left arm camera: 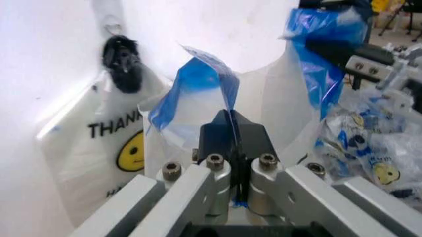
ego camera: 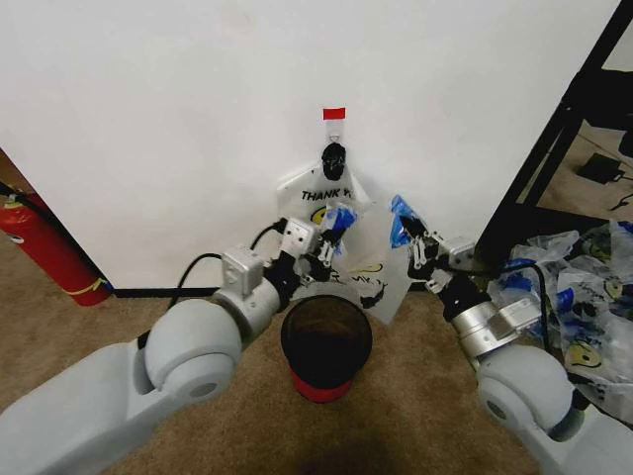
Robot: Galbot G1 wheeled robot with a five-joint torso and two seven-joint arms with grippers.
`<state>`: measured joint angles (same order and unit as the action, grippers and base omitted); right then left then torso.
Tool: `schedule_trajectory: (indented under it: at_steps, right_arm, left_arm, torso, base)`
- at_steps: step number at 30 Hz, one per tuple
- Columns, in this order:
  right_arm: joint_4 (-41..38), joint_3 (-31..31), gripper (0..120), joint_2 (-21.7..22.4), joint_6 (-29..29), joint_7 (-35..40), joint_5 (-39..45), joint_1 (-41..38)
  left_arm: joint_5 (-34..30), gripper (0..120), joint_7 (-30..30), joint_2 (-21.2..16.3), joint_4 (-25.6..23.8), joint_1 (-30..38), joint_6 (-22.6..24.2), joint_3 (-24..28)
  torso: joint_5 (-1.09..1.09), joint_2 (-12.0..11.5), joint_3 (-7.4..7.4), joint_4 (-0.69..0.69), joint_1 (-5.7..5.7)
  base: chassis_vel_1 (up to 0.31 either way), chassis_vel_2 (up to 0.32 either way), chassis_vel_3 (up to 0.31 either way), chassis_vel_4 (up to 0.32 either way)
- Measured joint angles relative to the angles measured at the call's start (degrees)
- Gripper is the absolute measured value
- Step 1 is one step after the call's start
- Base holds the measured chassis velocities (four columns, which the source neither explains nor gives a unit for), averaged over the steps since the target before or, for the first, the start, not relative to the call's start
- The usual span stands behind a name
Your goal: Pick up the garbage bag from the wall and place it over the trash bin.
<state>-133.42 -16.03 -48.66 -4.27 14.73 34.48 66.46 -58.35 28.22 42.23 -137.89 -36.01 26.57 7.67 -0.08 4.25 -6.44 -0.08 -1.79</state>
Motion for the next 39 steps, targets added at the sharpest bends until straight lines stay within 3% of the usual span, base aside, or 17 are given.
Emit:
schedule_trajectory:
  at_steps: [6, 14, 17, 25, 30, 39]
  right_arm:
    - [-0.2, 1.6, 0, -0.2, -1.1, 1.0, 3.4, -3.2]
    - [7.6, 6.2, 0, -5.9, 0.2, 0.0, 0.7, -5.4]
    - [12.5, 9.6, 0, -10.7, 1.6, -0.3, -0.9, -6.9]
    - [13.7, 13.8, 0, -15.8, 0.8, 1.3, 0.0, -9.6]
    - [14.9, 14.8, 0, -17.7, 1.0, 1.7, -0.4, -7.2]
    - [18.0, 14.4, 0, -19.2, 2.8, 4.2, -4.8, 1.4]
  left_arm:
    - [-0.9, 0, -0.2, -2.0, -1.9, -4.8, -0.2, -4.1]
    - [6.8, 0, -2.8, 1.1, 3.4, -14.6, -4.7, -5.7]
    - [10.9, 0, -4.1, 2.3, 7.2, -18.4, -8.0, -7.6]
    - [11.5, 0, -4.4, 1.0, 6.1, -22.2, -8.7, -11.3]
    - [13.4, 0, -4.4, 1.5, 6.0, -26.9, -9.4, -11.8]
    - [15.8, 0, -2.5, 7.3, 8.4, -32.9, -9.6, -9.5]
  torso:
    - [0.01, 0.0, 0.00, 0.01, 0.00]
    - [0.01, 0.0, 0.00, -0.01, -0.01]
    - [0.00, 0.0, 0.00, 0.01, -0.01]
    - [0.01, 0.0, 0.00, 0.00, -0.01]
    - [0.00, 0.0, 0.00, 0.01, 0.00]
    - [0.02, 0.0, 0.00, -0.01, 0.00]
  base:
    - [0.000, 0.000, 0.000, 0.000]
    - [0.000, 0.000, 0.000, 0.000]
    - [0.000, 0.000, 0.000, 0.000]
    - [0.000, 0.000, 0.000, 0.000]
    - [0.000, 0.000, 0.000, 0.000]
    - [0.000, 0.000, 0.000, 0.000]
